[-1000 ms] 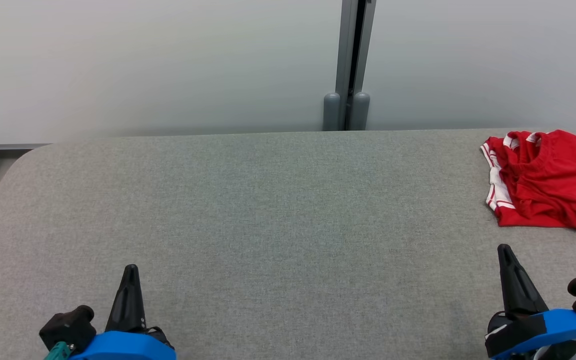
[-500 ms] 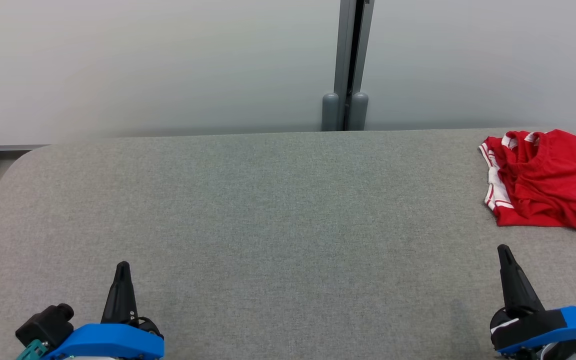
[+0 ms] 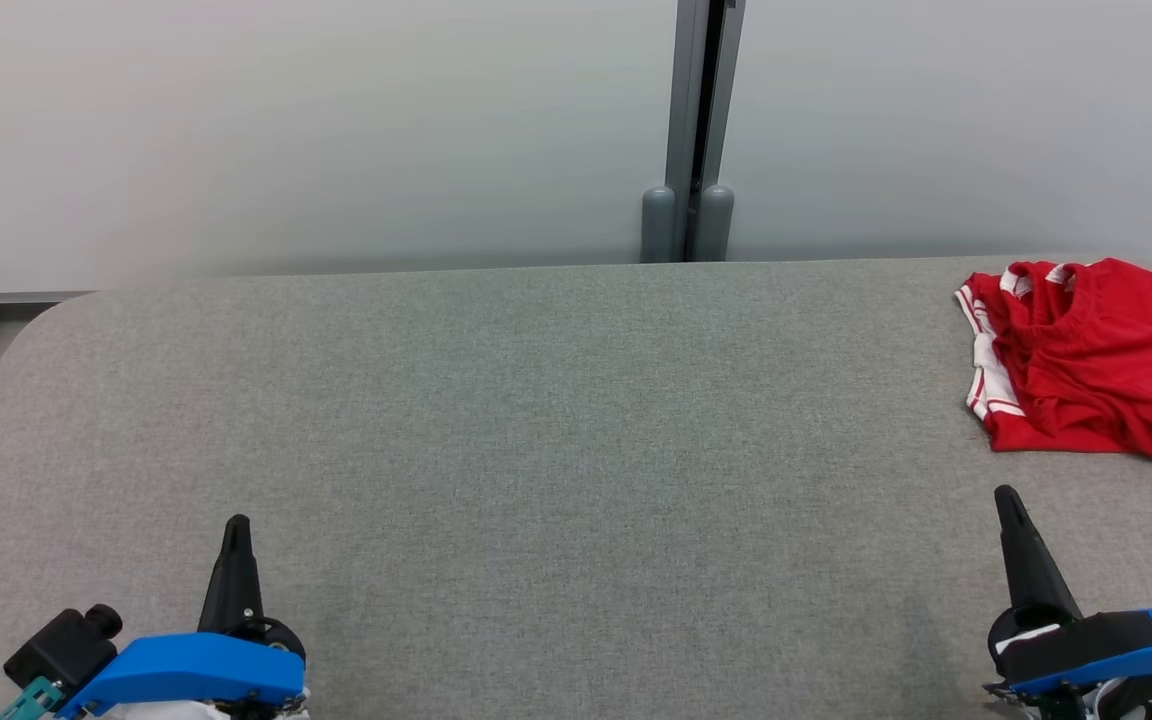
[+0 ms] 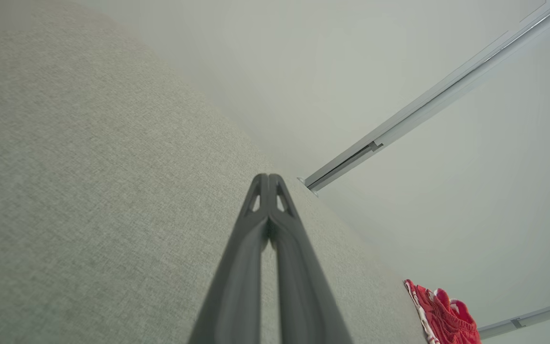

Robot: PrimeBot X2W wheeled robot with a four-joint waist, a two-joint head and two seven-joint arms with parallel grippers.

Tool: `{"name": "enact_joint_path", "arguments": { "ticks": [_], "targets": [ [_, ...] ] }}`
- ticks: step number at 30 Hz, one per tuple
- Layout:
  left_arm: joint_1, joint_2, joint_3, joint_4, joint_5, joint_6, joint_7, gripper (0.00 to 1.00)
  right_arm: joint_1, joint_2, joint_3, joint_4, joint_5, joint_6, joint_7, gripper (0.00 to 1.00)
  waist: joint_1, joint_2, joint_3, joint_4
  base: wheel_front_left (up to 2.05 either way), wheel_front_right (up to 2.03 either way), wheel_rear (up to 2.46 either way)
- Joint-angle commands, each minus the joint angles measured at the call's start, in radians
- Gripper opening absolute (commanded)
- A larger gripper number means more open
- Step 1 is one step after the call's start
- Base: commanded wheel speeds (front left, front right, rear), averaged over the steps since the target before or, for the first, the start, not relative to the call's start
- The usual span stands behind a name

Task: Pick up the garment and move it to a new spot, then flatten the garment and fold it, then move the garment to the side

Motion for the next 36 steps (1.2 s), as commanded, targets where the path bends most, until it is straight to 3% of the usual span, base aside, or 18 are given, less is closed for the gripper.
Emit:
{"name": "enact_joint_path", "arguments": {
  "ticks": [1, 36],
  "targets": [
    [-0.031, 0.003, 0.008, -0.014, -0.031, -0.005, 0.007, 0.0, -0.033, -0.006, -0.001, -0.006, 0.033, 0.0, 0.003, 0.0, -0.0001, 0.0, 0.0, 0.0, 0.0, 0.0, 0.0],
    [-0.062, -0.006, 0.061, -0.012, -0.395, -0.03, 0.096, 0.0, -0.064, -0.007, -0.001, 0.041, 0.41, 0.0, 0.052, 0.0, -0.0001, 0.0, -0.002, -0.008, 0.0, 0.0, 0.0]
  ]
}}
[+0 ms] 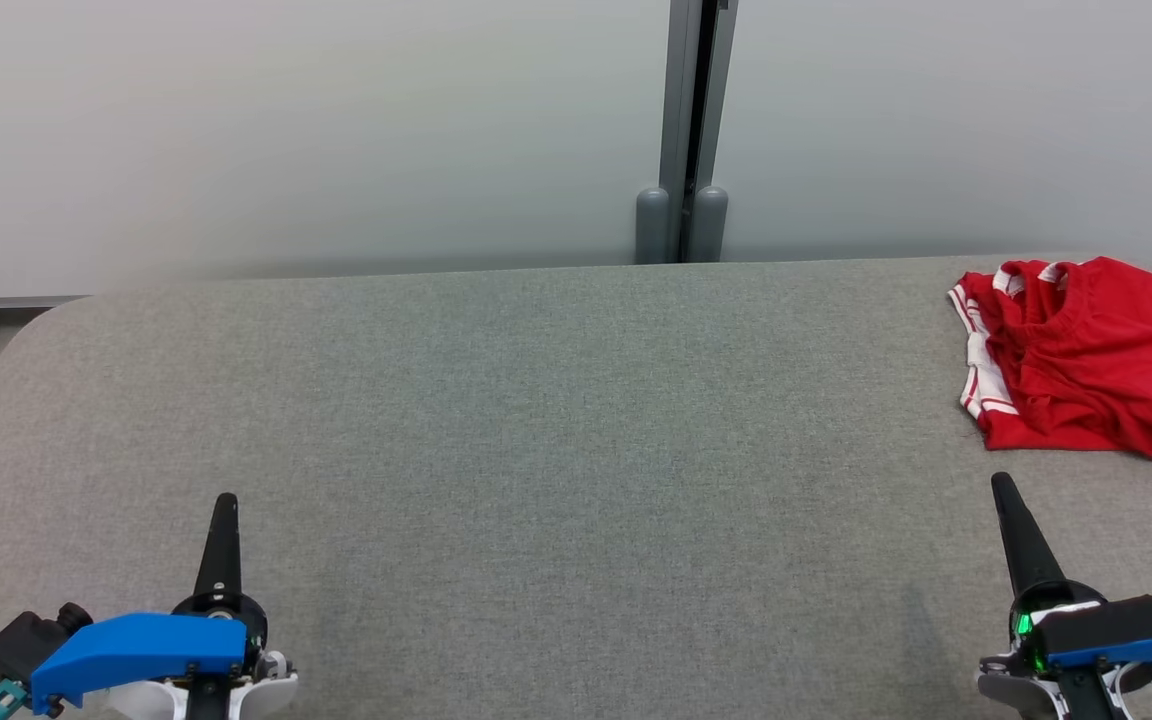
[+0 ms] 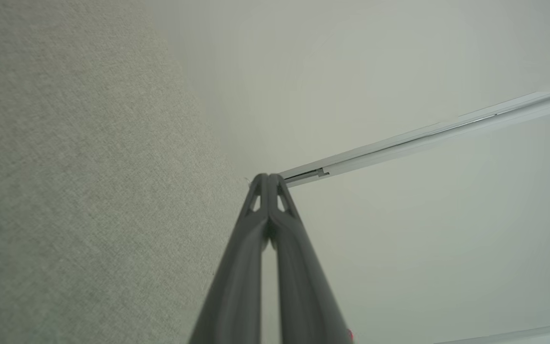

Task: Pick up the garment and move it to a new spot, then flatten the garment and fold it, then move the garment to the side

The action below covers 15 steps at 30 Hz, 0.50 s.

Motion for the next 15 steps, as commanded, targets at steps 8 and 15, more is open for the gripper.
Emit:
{"name": "enact_joint_path", "arguments": {
  "ticks": [8, 15],
  "targets": [
    [-0.029, 0.0, 0.017, -0.01, -0.078, -0.01, 0.021, 0.0, -0.025, -0.007, -0.001, 0.005, 0.084, 0.0, 0.012, 0.0, 0.0, -0.0001, 0.0, -0.002, 0.0, 0.0, 0.0],
    [-0.031, -0.002, 0.024, -0.009, -0.136, -0.014, 0.035, 0.0, -0.032, -0.007, -0.001, 0.013, 0.144, 0.0, 0.02, 0.0, -0.0001, -0.0001, -0.001, -0.003, 0.0, 0.0, 0.0]
  ]
}}
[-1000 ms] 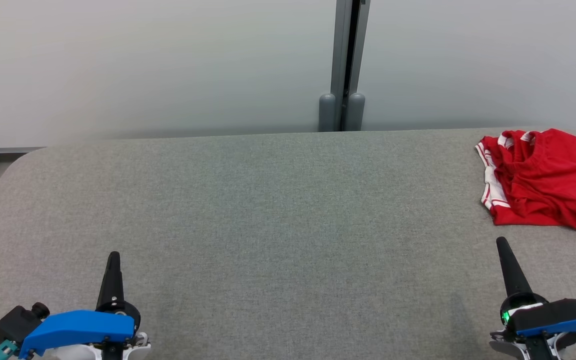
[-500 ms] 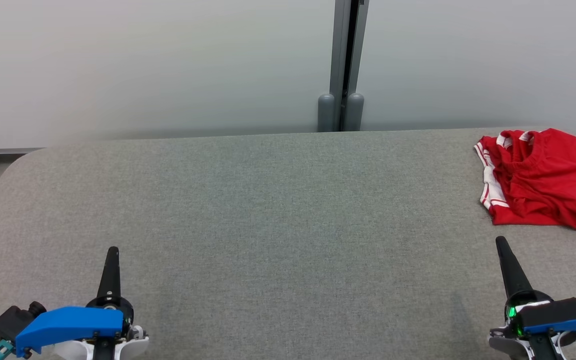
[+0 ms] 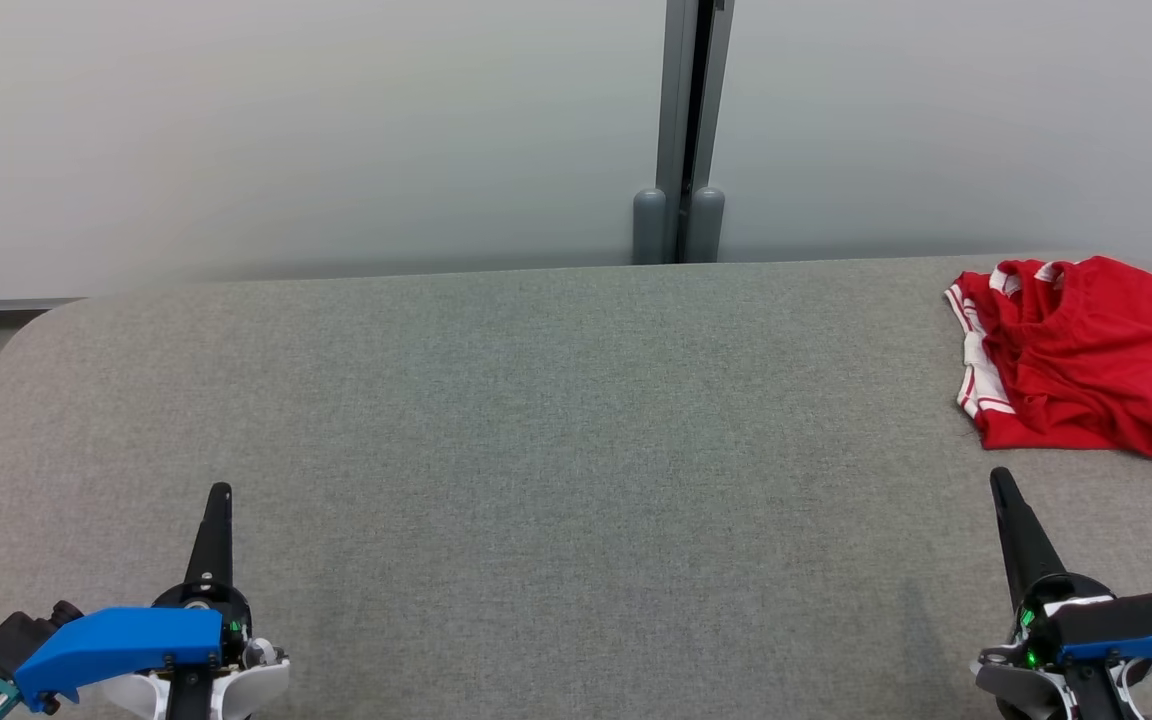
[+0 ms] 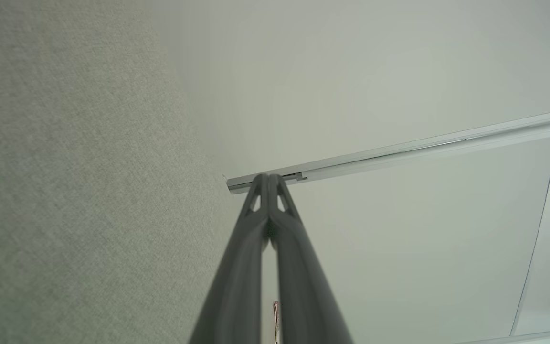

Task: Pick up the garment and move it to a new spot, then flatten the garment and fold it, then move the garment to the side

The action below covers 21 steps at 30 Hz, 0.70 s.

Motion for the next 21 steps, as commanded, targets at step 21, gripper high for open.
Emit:
{"name": "enact_joint_path", "arguments": {
  "ticks": [21],
  "targets": [
    [-0.031, -0.005, 0.026, -0.007, -0.164, -0.018, 0.04, 0.0, -0.029, -0.007, 0.0, 0.02, 0.173, 0.0, 0.023, 0.0, -0.0001, -0.0001, -0.001, -0.005, 0.0, 0.0, 0.0]
  ]
}}
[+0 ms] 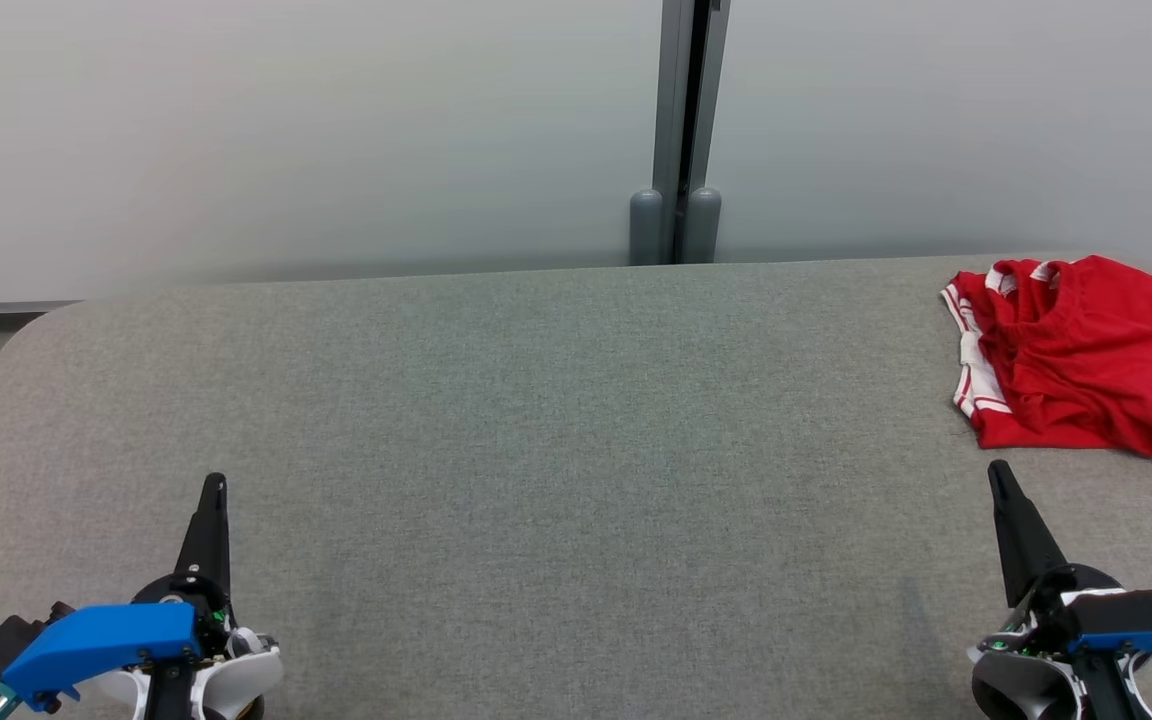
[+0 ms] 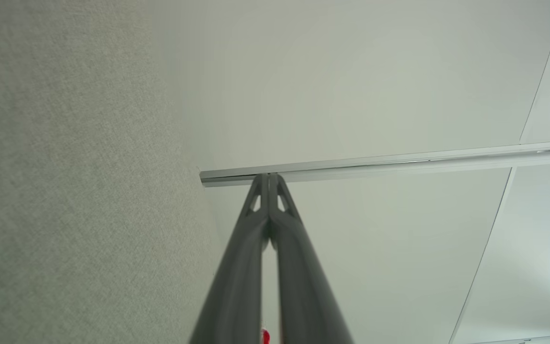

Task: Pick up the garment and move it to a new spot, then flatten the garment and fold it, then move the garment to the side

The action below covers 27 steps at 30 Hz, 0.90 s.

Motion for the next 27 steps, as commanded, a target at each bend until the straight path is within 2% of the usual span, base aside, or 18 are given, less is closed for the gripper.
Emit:
{"name": "enact_joint_path", "arguments": {
  "ticks": [1, 12, 27],
  "targets": [
    [-0.019, -0.001, 0.006, -0.006, -0.018, -0.008, 0.005, 0.0, -0.01, -0.007, 0.0, 0.001, 0.019, 0.0, 0.002, 0.0, 0.0001, 0.0, 0.0, 0.0, 0.0, 0.0, 0.0],
    [-0.022, -0.004, 0.015, -0.005, -0.09, -0.014, 0.023, 0.0, -0.019, -0.007, 0.0, 0.012, 0.093, 0.0, 0.012, 0.0, 0.0001, 0.0, -0.001, -0.003, 0.0, 0.0, 0.0],
    [-0.022, -0.003, 0.015, -0.005, -0.086, -0.012, 0.022, 0.0, -0.017, -0.007, 0.0, 0.011, 0.089, 0.0, 0.012, 0.0, 0.0001, 0.0, -0.001, -0.003, 0.0, 0.0, 0.0]
  ]
}}
